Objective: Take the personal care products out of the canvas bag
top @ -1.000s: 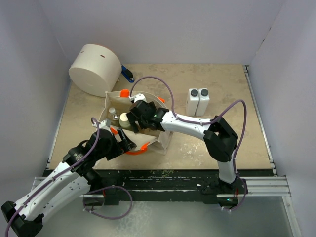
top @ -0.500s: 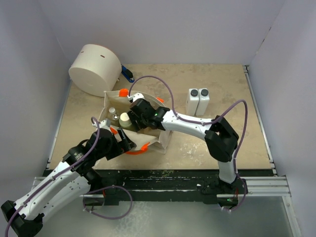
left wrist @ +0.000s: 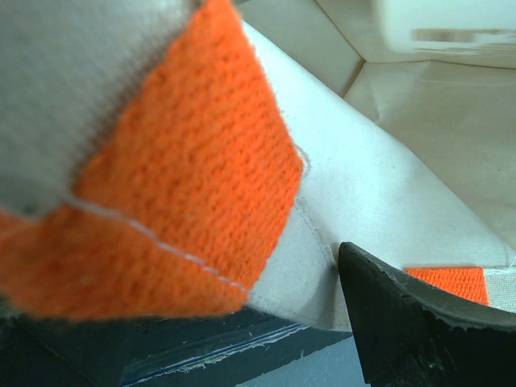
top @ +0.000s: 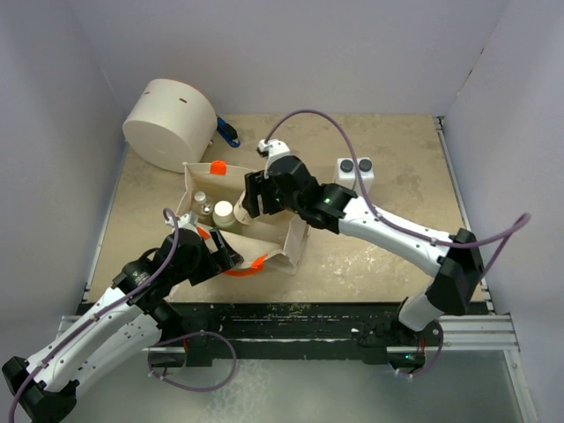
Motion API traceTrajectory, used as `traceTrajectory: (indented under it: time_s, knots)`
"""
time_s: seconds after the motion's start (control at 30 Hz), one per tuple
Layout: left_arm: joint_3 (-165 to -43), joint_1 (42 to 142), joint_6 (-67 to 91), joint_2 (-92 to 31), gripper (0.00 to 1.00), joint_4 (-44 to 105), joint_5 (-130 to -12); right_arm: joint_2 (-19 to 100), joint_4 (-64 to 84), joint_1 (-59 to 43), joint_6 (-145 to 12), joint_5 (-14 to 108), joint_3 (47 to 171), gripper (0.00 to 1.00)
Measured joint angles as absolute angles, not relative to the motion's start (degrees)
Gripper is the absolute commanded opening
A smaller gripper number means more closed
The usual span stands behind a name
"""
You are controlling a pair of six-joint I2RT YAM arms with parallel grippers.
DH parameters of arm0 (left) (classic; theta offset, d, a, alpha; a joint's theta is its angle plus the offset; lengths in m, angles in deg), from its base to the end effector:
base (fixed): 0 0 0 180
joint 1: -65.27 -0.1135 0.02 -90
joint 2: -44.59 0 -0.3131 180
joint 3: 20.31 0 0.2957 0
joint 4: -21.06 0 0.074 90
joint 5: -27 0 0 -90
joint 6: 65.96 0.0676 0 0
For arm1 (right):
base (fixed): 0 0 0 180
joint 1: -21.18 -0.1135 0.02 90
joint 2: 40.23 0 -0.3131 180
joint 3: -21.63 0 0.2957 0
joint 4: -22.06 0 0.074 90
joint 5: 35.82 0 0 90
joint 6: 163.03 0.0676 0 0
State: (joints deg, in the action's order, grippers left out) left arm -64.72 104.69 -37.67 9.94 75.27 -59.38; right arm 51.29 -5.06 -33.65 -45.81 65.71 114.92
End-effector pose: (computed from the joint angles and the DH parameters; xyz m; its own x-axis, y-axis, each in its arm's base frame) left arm 0.1223 -0.0950 0.2426 -0.7838 -0.4933 -0.3773 -0.1925 0.7705 -0.6076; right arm 0.2706 0.3606 0.3756 -0.5381 0.0145 -0.8428 -0.5069 0.7933 0.3373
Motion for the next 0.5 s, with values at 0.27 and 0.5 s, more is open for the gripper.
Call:
traceTrajectory:
  time_s: [0.27,0.5]
  knots:
    - [-64.81,104.69,-37.6,9.83,0.99,75.27,-59.4,38.22,3.46,-26.79,-34.79,54.61,104.58,0.0]
    - [-64.81,104.67,-37.3,9.83,0.99,75.27,-59.4,28.72,1.6,-23.36,-32.17,56.77,102.17,0.0]
